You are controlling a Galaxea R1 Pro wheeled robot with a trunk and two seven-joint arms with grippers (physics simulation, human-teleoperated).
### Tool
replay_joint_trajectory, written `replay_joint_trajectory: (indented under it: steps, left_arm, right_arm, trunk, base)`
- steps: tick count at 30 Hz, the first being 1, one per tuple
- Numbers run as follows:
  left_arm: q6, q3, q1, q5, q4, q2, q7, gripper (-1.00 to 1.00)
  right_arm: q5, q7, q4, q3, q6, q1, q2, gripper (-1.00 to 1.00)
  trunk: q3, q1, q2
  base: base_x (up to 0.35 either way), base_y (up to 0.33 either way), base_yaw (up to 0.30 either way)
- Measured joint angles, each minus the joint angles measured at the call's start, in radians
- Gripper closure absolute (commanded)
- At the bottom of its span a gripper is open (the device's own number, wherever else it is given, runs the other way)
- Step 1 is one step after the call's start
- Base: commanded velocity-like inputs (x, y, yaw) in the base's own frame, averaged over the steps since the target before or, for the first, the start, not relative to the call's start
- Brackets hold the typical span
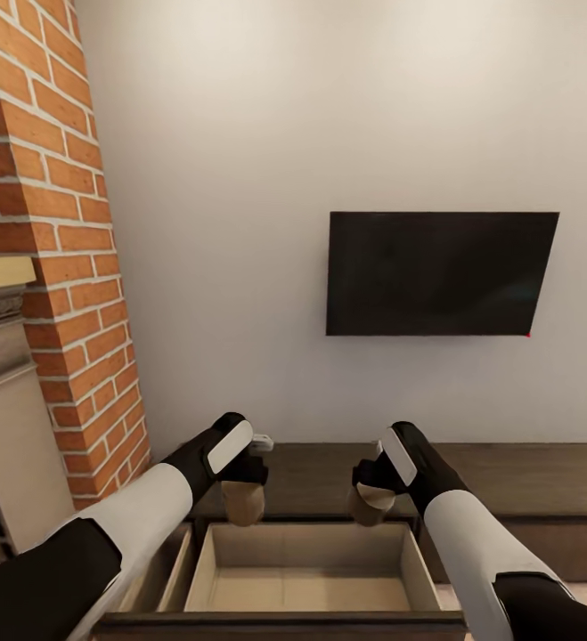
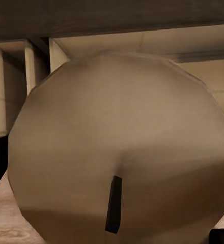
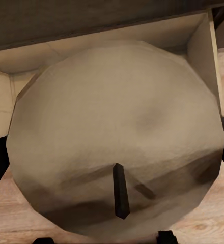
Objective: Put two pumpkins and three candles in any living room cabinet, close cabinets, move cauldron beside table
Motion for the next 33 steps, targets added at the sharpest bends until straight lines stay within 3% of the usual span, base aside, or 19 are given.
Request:
replay_joint_trajectory:
  steps: [16,27,33]
  left_arm:
    - [-0.001,-0.002,0.0,0.001,-0.009,0.0,0.005,1.0]
    - [-0.003,-0.002,0.0,0.001,-0.012,0.0,0.008,1.0]
    - [-0.004,-0.002,0.0,0.002,-0.012,-0.001,0.007,1.0]
  right_arm:
    - [0.001,0.0,-0.002,0.0,0.0,0.0,0.0,1.0]
    - [0.0,0.0,-0.003,0.001,0.0,0.0,0.0,1.0]
    - [0.0,0.0,-0.003,0.001,0.0,0.0,0.001,1.0]
  trunk:
    - [0.002,0.0,0.0]
    - [0.002,0.0,0.0]
    - [-0.017,0.023,-0.042]
  base:
    - [0.194,-0.03,-0.071]
    - [0.033,-0.002,-0.002]
    - [0.001,0.0,0.0]
